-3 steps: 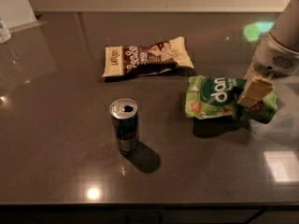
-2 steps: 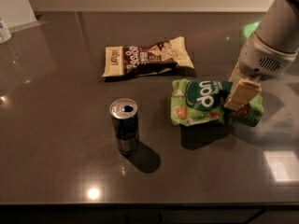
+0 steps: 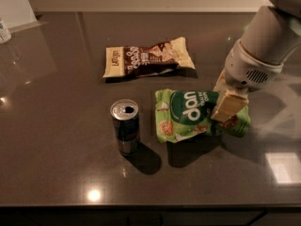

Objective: Move green rice chip bag near redbull can

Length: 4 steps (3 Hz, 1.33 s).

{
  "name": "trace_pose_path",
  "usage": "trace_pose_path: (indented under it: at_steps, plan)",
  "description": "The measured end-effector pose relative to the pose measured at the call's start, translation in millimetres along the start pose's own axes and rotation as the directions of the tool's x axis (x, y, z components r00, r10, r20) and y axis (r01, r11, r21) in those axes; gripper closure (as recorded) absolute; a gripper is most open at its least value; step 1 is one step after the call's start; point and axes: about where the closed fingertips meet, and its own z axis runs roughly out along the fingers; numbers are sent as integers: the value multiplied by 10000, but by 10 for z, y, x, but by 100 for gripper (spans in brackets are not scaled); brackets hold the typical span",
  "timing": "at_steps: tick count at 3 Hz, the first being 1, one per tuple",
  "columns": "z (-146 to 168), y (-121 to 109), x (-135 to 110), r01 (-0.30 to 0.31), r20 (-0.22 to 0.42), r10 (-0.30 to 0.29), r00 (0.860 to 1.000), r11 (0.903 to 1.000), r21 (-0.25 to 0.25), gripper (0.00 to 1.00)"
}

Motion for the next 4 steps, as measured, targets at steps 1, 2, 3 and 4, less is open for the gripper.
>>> trace_pose_path:
  at_steps: [1, 2, 3, 4]
  plan:
    - [63, 140, -96, 392, -67, -392, 9992, 9992, -106, 81]
    - [124, 209, -137, 540, -119, -542, 9985, 9984, -147, 58]
    - [161, 221, -126, 534, -185, -536, 9984, 9985, -105, 35]
    - [167, 214, -137, 547, -166, -548, 9984, 9985, -76, 11]
